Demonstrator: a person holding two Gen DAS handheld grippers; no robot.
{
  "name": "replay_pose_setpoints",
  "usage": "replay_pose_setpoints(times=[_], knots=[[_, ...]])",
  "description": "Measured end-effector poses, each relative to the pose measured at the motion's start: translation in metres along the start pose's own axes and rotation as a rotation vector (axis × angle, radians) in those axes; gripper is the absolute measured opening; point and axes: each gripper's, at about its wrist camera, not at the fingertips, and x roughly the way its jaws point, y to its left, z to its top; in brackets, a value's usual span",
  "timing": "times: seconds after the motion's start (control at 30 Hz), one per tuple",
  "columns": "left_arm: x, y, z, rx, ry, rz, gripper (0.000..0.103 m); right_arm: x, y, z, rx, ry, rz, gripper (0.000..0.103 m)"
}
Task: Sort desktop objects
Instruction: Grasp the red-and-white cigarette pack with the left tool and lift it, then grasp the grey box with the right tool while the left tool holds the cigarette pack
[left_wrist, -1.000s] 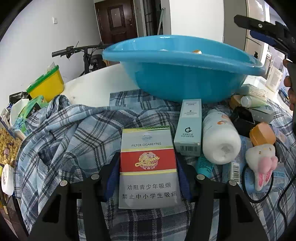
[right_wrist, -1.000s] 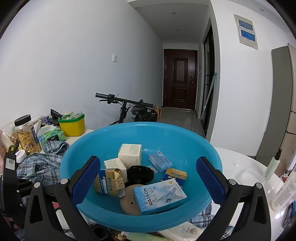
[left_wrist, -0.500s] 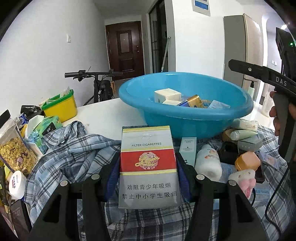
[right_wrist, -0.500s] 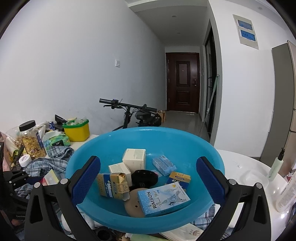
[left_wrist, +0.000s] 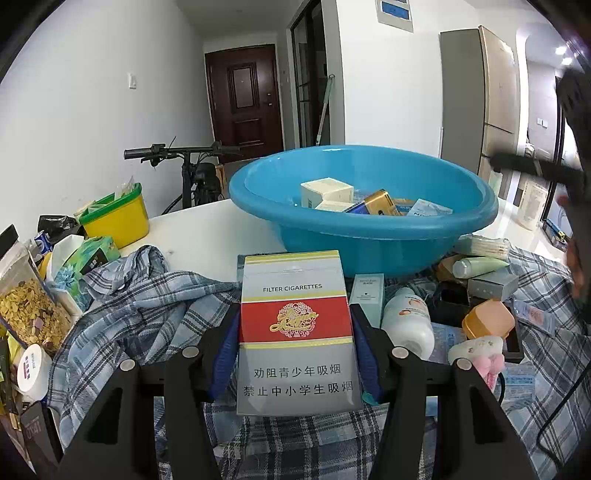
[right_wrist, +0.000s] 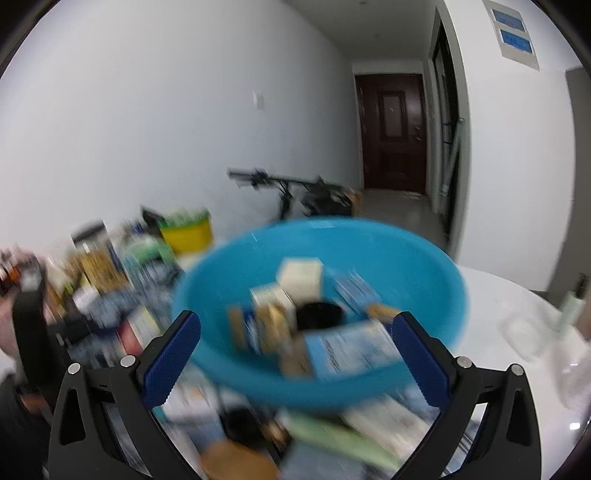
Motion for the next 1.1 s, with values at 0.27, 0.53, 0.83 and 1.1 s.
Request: replay_pose_setpoints(times=[0.27, 0.53, 0.83, 1.1], knots=[[-0.003, 0.0, 0.001, 0.002, -0.004, -0.013, 0.059, 0.024, -0.028, -0.063, 0.12, 0.235, -0.086, 0.103], [-0.001, -0.006, -0.001, 0.02, 0.007, -0.008, 0.059, 0.034, -0.027, -0.078, 0.147, 0.227, -0.02, 0.099], [0.002, -0.011, -0.003, 0.042, 0.017, -0.002, 0.059, 0.032, -0.028, -0.079, 0.143, 0.228, 0.001, 0.087], [0.002, -0.011, -0.003, 0.042, 0.019, 0.005, 0.059, 0.03, -0.025, -0.082, 0.124, 0.242, 0.018, 0.087]])
